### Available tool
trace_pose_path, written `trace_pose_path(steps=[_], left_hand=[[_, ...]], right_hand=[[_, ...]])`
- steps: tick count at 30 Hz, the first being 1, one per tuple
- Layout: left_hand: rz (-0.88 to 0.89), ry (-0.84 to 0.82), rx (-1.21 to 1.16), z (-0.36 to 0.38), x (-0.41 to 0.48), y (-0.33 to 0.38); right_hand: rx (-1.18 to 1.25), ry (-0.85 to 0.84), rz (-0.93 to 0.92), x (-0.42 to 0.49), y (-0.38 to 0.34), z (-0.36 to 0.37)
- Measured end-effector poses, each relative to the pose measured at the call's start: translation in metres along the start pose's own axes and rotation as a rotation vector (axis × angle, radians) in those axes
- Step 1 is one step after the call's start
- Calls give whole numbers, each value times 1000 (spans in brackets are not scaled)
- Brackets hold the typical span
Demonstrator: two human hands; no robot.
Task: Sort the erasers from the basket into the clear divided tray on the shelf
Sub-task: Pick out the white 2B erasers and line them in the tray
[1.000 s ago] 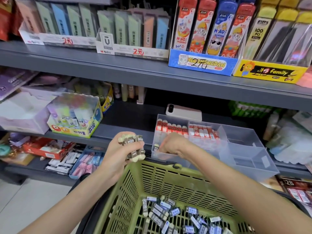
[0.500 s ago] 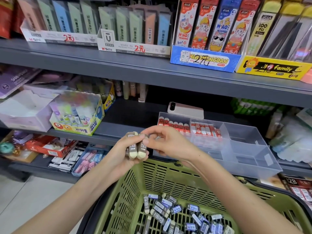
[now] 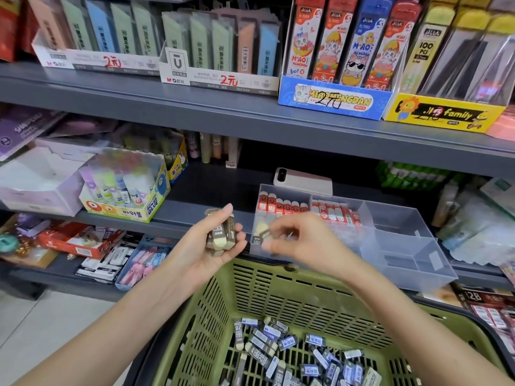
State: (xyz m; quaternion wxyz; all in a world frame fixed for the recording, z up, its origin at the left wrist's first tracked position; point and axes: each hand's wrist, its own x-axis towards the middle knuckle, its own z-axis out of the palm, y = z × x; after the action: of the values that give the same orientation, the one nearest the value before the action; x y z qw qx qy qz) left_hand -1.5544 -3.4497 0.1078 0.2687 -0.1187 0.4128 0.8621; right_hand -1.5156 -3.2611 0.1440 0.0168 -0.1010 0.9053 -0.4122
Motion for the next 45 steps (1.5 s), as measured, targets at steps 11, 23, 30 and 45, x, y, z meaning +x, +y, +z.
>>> trace_pose_path(steps=[11,23,30,45], left_hand=[[72,3,167,-3,-1,0],[87,-17,178,-8,-1,-2],[84,-10,200,-6,-1,-3],[-34,-194,157,-4,-4,-5]], right_hand=[[-46,-83,363,41,24,-2],[-505,-212,470,55,27,24],[-368,-283,455,52,27,19],[245,-61,93,17,-25,14]])
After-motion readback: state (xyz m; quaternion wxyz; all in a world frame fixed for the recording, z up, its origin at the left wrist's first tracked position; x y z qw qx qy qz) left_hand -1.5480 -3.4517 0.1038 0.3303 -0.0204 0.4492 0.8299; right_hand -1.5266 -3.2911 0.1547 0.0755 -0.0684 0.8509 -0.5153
